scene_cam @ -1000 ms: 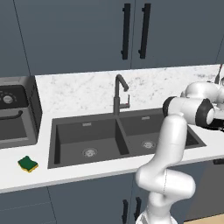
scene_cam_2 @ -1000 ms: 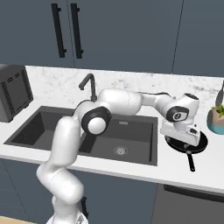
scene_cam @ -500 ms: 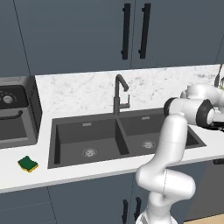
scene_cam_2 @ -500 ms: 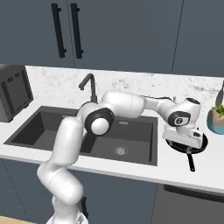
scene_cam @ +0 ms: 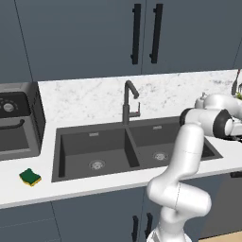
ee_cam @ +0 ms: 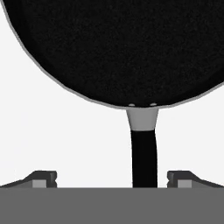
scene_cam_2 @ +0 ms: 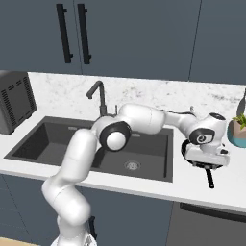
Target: Pick the pan and sponge and place them into the sink. Then turn on the water.
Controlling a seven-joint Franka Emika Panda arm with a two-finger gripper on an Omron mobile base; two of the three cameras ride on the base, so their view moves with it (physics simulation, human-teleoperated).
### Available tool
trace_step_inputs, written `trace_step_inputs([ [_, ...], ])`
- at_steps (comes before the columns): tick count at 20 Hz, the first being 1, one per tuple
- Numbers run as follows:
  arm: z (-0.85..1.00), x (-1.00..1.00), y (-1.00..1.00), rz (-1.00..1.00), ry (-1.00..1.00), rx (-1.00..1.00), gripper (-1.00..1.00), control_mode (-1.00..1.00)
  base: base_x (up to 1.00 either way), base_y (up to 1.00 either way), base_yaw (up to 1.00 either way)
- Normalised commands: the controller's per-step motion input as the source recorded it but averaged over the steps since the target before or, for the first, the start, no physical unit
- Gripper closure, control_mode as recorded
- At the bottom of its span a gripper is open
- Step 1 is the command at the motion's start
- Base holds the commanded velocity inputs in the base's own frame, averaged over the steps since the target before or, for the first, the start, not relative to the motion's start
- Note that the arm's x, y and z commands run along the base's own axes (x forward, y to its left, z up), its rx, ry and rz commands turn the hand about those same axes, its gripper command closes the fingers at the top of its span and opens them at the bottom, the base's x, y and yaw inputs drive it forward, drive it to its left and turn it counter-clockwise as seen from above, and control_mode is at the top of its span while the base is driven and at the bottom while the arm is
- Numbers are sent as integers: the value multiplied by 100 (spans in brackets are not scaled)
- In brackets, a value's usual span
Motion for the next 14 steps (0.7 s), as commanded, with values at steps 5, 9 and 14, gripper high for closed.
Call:
trace_step_inputs([
  [5, -25, 0, -7, 9, 0, 0, -100, -100, 0, 0, 0],
  [9, -15, 0, -6, 5, 0, 0, -100, -100, 0, 0, 0],
  [14, -13, 0, -11, 5, 0, 0, -100, -100, 0, 0, 0],
])
